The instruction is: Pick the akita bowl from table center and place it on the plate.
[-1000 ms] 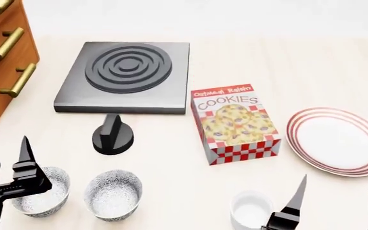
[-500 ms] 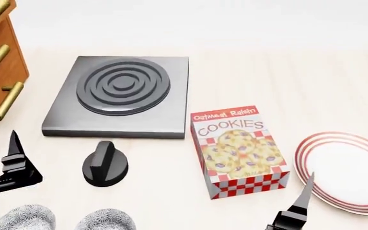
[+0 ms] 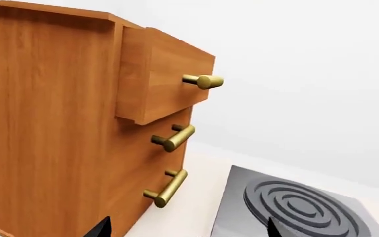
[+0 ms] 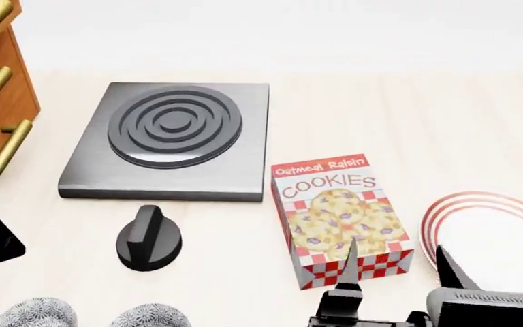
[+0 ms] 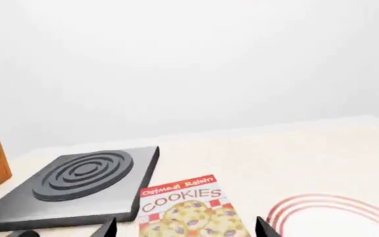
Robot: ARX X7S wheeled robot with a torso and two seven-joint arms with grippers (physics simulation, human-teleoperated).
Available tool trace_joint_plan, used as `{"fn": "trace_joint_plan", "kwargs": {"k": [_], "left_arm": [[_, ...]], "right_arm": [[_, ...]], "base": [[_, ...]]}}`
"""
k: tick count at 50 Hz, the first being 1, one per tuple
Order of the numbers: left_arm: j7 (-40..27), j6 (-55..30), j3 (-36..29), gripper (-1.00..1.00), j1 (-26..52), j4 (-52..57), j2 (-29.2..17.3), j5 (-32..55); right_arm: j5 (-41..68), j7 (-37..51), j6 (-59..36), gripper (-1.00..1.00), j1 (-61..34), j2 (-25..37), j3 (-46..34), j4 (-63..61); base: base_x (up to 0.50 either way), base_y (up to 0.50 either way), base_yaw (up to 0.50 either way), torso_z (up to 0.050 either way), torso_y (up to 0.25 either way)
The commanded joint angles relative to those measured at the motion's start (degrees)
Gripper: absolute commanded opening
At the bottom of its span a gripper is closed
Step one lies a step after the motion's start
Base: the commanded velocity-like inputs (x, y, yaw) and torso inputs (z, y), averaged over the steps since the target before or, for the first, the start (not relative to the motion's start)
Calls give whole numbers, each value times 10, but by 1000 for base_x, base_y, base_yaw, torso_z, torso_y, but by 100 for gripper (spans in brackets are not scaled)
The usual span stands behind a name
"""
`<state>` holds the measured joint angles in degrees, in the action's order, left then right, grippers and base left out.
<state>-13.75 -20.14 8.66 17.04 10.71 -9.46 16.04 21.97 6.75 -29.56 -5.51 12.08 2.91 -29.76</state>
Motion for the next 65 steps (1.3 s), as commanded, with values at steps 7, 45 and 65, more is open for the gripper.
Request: {"fn": "trace_joint_plan", "kwargs": {"k": [7,45,65], "left_arm": [[-6,3,7,100,-28,25,2,21],[-19,6,8,100,-21,13,-4,50],[-23,5,7,100,-26,21,-9,64]], "right_arm": [[165,-41,-260,100,-128,1,-73,20],[200,-73,-355,100,-266,-41,-172,210],[193,-83,-335,100,-266,-36,-183,279]], "base": [[0,0,0,0,0],[0,0,0,0,0],[0,0,0,0,0]]}}
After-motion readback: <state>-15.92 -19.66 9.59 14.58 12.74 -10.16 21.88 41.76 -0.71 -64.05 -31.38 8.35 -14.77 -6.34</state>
